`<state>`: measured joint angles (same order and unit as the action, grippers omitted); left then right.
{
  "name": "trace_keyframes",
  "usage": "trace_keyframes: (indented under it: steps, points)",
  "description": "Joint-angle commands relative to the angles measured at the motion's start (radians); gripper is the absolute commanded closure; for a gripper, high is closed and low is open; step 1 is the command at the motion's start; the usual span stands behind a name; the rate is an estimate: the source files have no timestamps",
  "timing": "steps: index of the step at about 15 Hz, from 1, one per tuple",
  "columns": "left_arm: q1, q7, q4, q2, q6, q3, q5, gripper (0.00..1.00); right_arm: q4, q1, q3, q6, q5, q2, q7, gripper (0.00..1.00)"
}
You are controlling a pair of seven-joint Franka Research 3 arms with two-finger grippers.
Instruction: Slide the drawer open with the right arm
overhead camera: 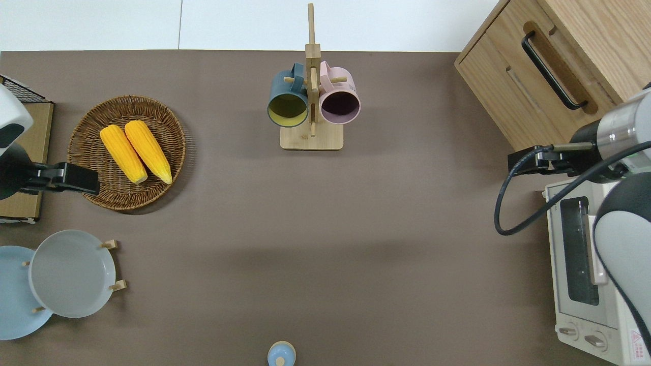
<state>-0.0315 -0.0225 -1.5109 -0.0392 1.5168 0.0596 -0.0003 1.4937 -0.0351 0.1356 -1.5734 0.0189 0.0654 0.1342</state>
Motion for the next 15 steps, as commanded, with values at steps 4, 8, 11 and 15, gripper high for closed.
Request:
trace_keyframes:
  steps: [4, 8, 11, 15]
  points:
    - [-0.004, -0.010, 0.026, -0.011, -0.020, 0.006, 0.017, 0.01, -0.024, -0.002, 0.012, 0.010, -0.014, 0.010, -0.010, 0.011]
    - [-0.004, -0.010, 0.026, -0.011, -0.020, 0.006, 0.017, 0.01, -0.024, 0.001, 0.013, 0.010, -0.013, 0.010, -0.011, 0.011]
    - [-0.004, -0.010, 0.024, -0.011, -0.020, 0.006, 0.017, 0.01, -0.026, 0.003, 0.012, 0.010, -0.005, 0.008, -0.011, 0.013]
    - [-0.004, -0.010, 0.026, -0.011, -0.020, 0.006, 0.017, 0.01, -0.055, 0.009, 0.018, 0.012, 0.109, 0.010, -0.025, 0.013]
